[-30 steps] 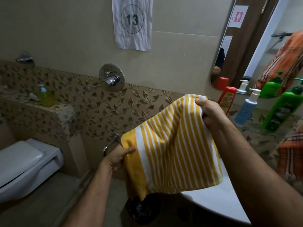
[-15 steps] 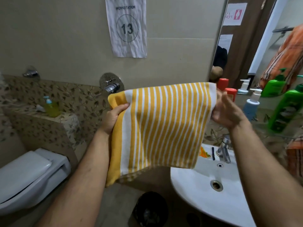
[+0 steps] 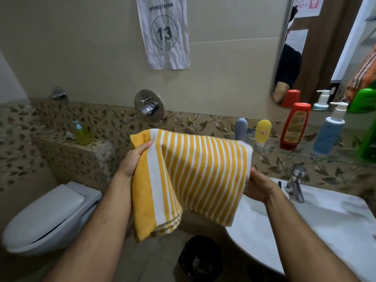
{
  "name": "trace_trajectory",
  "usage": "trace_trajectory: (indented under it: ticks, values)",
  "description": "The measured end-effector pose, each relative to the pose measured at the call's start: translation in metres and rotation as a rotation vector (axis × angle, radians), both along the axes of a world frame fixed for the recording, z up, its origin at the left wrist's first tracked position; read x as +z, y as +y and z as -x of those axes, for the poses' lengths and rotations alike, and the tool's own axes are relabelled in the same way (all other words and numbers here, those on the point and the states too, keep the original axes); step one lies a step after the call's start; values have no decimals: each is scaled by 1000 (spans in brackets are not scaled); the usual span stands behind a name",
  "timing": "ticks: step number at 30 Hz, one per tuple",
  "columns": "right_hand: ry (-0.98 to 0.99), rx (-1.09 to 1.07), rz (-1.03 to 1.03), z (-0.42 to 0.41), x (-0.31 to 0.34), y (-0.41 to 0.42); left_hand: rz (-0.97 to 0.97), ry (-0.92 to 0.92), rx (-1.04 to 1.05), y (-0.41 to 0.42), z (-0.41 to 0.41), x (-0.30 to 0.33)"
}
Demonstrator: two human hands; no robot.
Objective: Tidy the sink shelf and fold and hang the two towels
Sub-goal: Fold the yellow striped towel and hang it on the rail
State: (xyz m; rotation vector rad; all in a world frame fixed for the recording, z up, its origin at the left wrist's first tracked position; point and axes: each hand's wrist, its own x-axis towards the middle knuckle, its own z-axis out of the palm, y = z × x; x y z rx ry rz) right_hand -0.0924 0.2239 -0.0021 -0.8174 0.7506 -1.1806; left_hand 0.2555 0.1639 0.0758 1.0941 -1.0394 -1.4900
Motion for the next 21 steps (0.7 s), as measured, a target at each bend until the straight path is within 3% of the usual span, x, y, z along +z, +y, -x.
trace_trajectory:
  ticks: [4,10,15,21]
  values:
    - [181,-76,-103,-26,-12,3,-73,-32,-15,0,-6,-4]
    - [124,-283,-131,-27,35,-7,8,189,-33,11,-44,-21]
    - [255,-342,-271,-43,42,-19,-350,58,-122,23,-38,-88]
    - [326,-321,-385,-36,40,-16,-220,58,-16,23,-39,-96]
